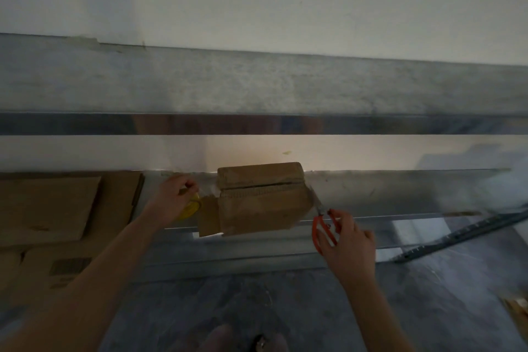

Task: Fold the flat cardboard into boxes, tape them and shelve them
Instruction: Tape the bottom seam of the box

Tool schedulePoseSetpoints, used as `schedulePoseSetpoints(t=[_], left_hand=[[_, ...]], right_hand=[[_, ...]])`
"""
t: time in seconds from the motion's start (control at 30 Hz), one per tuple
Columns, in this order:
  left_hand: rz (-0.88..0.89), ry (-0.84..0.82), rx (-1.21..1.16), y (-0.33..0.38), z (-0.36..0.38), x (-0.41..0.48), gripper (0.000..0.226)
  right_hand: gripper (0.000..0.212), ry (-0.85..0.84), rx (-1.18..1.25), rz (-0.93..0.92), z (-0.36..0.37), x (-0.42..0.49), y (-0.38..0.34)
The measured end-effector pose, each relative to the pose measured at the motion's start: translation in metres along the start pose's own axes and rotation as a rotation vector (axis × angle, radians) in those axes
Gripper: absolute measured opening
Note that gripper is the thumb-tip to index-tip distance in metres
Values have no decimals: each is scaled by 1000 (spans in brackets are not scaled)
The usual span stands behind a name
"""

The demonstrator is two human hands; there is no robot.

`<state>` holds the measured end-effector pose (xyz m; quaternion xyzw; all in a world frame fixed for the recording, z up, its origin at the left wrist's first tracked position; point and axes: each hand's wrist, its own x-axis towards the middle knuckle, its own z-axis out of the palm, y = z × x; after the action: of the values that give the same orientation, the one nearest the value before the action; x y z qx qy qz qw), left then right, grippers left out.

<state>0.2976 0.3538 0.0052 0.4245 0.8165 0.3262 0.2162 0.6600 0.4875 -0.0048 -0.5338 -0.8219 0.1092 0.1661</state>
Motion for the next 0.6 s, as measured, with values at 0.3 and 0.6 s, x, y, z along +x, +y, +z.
schedulePoseSetpoints(t=[0.3, 0.6], left_hand=[[-78, 72, 41, 3, 8, -6, 11], [-101, 102, 15, 15, 18, -10, 8]], right_hand=[[48, -290, -23, 259, 62, 87, 57], [56, -366, 4, 141, 78, 103, 58]])
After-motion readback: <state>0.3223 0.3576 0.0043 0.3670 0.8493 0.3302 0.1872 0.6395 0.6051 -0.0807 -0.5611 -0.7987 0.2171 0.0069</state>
